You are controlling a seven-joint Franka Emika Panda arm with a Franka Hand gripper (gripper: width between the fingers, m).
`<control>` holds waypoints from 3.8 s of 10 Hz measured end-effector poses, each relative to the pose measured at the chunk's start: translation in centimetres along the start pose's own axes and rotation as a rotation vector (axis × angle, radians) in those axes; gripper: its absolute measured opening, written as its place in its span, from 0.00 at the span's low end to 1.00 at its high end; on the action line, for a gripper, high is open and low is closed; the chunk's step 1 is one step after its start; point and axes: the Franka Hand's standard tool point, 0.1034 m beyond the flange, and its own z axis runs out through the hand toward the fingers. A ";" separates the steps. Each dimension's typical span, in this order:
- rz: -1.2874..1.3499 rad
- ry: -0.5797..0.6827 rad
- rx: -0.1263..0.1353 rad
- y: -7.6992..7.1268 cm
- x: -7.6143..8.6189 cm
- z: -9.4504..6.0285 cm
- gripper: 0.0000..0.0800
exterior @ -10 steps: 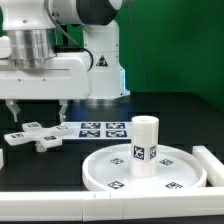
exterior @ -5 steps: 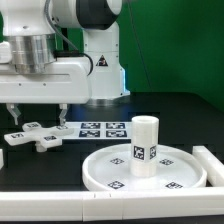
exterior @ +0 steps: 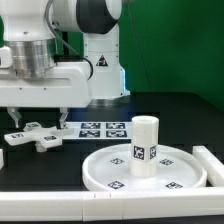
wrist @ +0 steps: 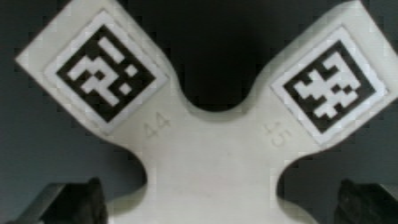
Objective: Assemble round table
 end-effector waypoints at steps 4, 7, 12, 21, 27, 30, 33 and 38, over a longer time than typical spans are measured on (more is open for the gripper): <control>0.001 -0.014 -0.002 0.1 -0.4 0.6 0.81; -0.001 -0.024 -0.004 0.1 -0.7 1.1 0.81; -0.001 -0.031 -0.005 0.1 -0.8 1.4 0.81; -0.012 -0.039 0.007 -1.6 0.2 0.9 0.55; 0.090 -0.069 0.070 -11.4 2.2 -5.1 0.56; 0.104 -0.080 0.087 -13.8 4.1 -7.2 0.56; 0.095 -0.101 0.087 -13.8 4.0 -7.3 0.56; -0.011 -0.111 0.103 -18.8 9.7 -10.7 0.56</control>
Offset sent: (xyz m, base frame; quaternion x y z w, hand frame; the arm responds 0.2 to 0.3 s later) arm -0.0038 -0.0004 -0.0037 -0.0007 0.0040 0.0091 0.9999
